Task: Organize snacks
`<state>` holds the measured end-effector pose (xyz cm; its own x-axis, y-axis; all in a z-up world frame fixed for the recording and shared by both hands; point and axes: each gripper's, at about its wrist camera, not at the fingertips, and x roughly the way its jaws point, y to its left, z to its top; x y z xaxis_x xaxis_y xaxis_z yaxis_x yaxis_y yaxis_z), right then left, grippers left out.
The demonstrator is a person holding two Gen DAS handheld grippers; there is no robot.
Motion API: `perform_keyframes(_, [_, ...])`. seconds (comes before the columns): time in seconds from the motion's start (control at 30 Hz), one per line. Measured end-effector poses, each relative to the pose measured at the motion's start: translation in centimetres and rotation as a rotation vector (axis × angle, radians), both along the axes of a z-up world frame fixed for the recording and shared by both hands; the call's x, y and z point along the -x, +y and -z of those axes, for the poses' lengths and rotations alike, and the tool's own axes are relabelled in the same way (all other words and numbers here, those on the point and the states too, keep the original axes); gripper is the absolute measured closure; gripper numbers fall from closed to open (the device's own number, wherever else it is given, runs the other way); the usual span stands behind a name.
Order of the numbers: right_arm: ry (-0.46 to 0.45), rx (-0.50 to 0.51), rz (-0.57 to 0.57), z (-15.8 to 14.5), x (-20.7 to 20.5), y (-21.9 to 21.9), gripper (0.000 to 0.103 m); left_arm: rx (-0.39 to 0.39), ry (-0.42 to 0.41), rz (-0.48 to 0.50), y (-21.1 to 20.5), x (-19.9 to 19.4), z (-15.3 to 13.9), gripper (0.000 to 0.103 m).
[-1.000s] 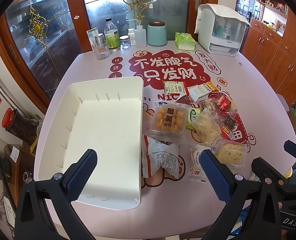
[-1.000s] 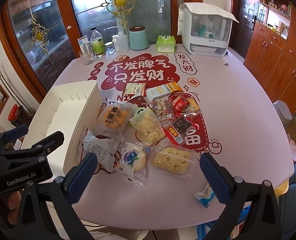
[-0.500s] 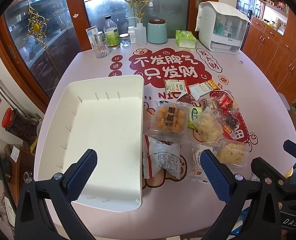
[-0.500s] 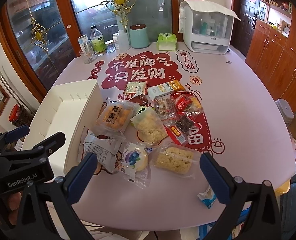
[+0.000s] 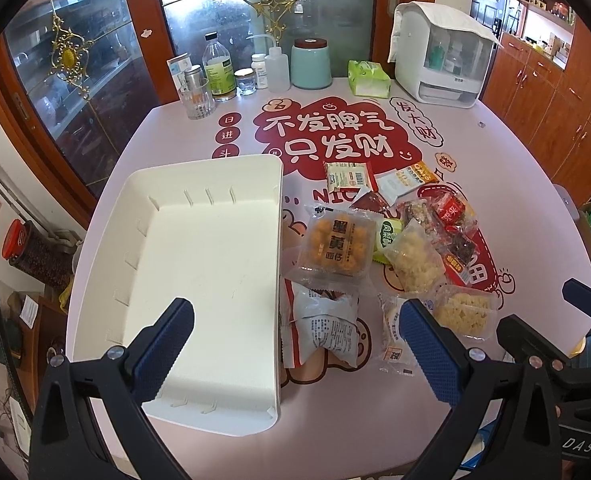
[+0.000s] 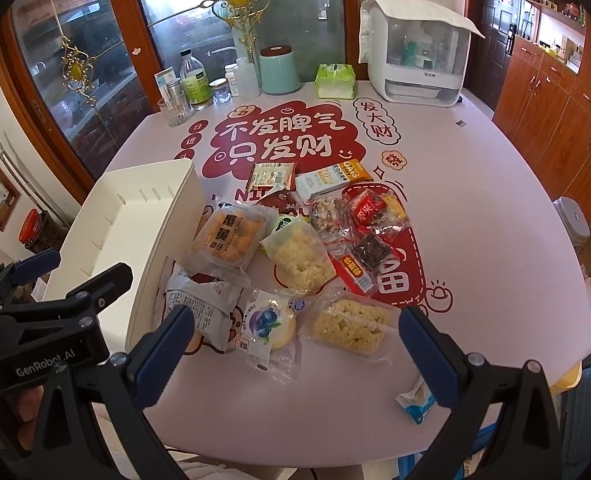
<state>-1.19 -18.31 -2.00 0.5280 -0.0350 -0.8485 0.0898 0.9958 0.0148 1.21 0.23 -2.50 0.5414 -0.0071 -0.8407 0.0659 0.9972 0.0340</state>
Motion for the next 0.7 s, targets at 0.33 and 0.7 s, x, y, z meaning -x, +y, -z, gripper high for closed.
perform_keyframes(0.33, [0.009,-0.006,-0.011,0.1,-1.5,-1.0,0.0,-0.018,0.008,-0.008,-1.4,-1.6,-0.7,0.001])
perform_keyframes(0.7, [0.035,-0.016,-0.049,0.7,-3.2,-3.0,0.0,-0.016,0.044,-0.042,-3.5,-2.8,0.4,0.001])
